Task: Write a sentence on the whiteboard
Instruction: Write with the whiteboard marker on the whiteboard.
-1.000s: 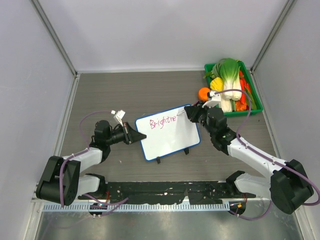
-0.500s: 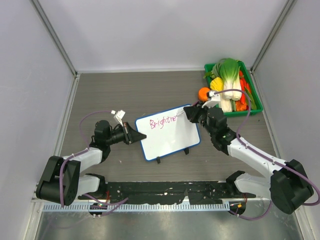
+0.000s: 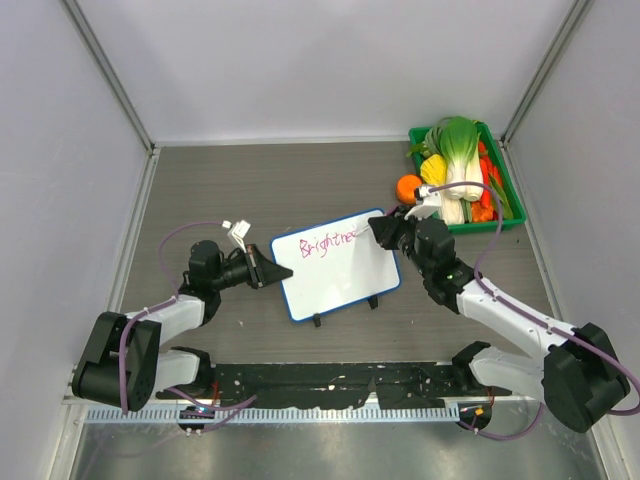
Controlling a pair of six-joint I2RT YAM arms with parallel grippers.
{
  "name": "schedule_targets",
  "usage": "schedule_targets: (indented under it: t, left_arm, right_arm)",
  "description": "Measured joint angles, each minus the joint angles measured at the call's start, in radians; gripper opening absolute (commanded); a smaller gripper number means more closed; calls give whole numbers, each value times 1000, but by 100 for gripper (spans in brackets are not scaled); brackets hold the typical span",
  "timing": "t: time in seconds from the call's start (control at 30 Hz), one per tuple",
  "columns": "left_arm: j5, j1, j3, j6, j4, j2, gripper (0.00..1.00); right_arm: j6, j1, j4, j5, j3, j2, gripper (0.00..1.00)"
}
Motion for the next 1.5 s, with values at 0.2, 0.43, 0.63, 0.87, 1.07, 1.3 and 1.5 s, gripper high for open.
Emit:
schedule_targets:
  t: [0.2,0.43,0.63,0.87,1.07,1.3,1.5]
  left_arm:
    - [0,0,0,0,0,0,0]
    - [0,0,0,0,0,0,0]
    - [0,0,0,0,0,0,0]
    - [0,0,0,0,0,0,0]
    - [0,0,0,0,0,0,0]
    - [0,0,0,0,0,0,0]
    - [0,0,0,0,0,0,0]
  right_arm:
    - [-1,0,-17,13,0,-9,1]
    - [-5,0,-27,12,-4,-16,1]
    - [-5,0,-26,0,-14,-23,1]
    - [0,0,-25,-19,-17,-26,1]
    - [21,0,-10,-33,-17,-17,1]
    - [42,-3,-3,-33,-17,-27,1]
    - [45,-18,-3,-39,-17,-101,1]
